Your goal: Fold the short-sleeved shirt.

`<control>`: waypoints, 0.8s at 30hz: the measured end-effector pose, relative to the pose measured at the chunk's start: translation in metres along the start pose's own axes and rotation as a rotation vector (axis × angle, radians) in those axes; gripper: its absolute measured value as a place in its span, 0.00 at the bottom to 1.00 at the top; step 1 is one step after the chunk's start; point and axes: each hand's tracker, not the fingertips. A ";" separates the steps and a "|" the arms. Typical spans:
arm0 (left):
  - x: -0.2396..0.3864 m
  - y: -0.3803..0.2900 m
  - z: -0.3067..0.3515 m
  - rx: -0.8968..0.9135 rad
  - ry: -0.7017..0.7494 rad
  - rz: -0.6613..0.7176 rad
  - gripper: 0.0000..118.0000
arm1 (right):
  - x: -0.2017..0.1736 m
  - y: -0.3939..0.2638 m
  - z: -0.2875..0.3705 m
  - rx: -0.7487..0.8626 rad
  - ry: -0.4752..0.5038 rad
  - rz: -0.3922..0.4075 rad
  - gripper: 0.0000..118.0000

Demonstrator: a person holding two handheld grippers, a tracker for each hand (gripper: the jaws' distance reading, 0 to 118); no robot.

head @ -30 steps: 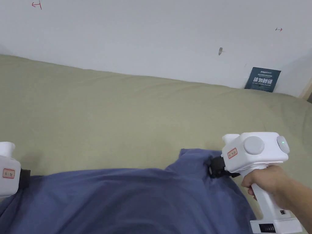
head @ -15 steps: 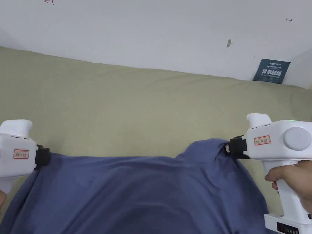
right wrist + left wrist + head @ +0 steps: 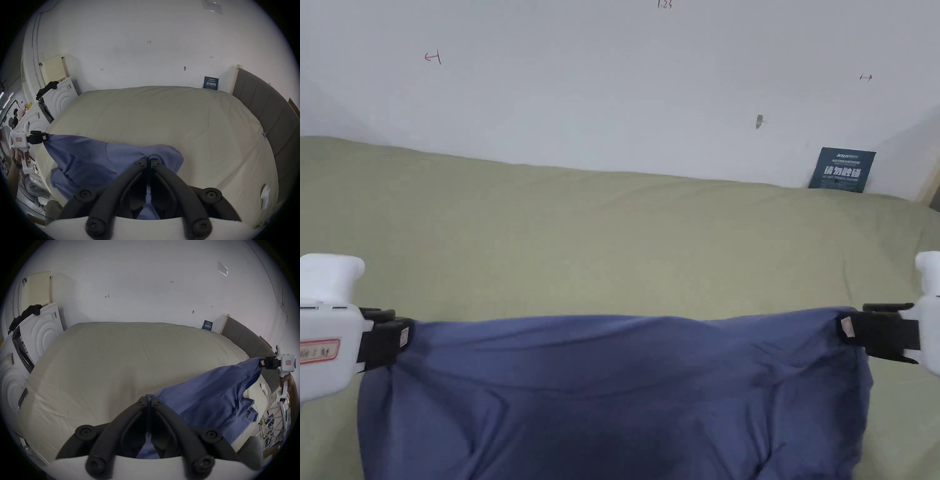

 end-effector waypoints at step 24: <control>-0.001 -0.188 0.028 -0.249 -0.030 0.049 0.03 | 0.021 -0.201 0.050 -0.187 -0.125 -0.276 0.04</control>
